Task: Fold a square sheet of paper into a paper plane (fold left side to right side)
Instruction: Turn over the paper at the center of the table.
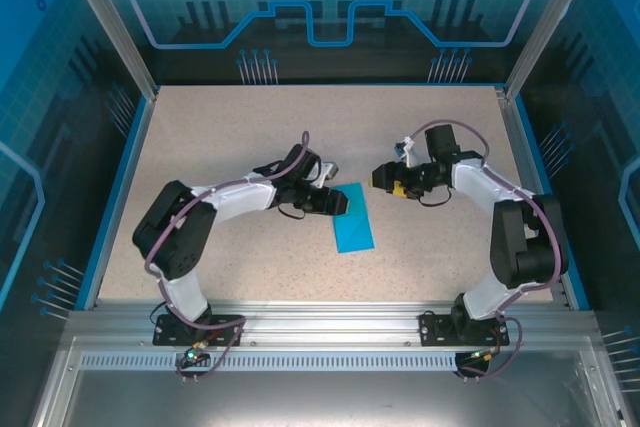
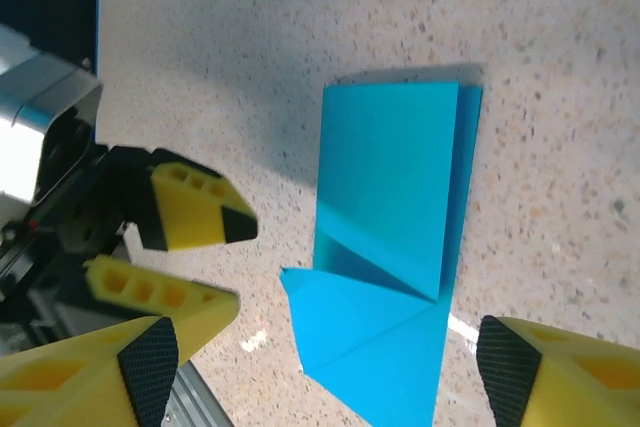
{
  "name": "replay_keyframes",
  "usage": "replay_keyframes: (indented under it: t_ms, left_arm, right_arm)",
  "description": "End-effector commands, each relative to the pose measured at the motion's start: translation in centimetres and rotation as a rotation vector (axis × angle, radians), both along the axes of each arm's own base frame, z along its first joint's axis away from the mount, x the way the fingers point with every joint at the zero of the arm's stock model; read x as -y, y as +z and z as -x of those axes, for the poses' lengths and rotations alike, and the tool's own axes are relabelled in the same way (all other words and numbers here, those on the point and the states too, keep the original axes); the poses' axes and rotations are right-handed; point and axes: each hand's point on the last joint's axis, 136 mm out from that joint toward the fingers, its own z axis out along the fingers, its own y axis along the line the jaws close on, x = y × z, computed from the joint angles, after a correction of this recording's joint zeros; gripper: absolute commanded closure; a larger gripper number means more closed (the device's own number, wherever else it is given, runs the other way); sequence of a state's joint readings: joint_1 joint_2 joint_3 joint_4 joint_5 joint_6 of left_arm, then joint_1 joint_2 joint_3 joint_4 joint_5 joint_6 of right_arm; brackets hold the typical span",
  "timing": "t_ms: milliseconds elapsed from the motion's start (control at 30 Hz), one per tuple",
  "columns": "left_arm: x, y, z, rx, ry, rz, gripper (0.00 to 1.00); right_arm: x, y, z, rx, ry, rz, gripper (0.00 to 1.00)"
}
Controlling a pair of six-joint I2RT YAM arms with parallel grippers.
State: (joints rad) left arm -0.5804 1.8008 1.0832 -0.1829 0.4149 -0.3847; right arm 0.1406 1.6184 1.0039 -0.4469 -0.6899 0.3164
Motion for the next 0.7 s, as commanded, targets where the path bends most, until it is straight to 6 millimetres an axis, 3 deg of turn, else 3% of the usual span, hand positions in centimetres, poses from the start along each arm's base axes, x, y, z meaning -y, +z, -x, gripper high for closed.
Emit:
replay_keyframes:
  t_ms: [0,167,367,667]
  left_arm:
    - [1.0,-0.6,0.0,-0.028,-0.056,0.022,0.43]
    - [1.0,-2.2,0.1,-0.06,-0.072,0.003,0.53]
    - [-0.1,-2.7,0.3,-0.041,-0.061,-0.058,0.86]
    - [-0.9,-2.4,0.4,-0.013,-0.043,-0.076,0.92]
  right_arm:
    - [0.3,-1.3,1.7,-0.058,0.0,-0.009,0.18]
    - [0.2,-2.1,2.9,-0.096,0.009,-0.019,0.23]
    - [-0.6,-2.9,3.5,-0.138,0.036,-0.042,0.25]
    - [-3.7,-4.6,3.3,-0.19,0.101,-0.032,0.26]
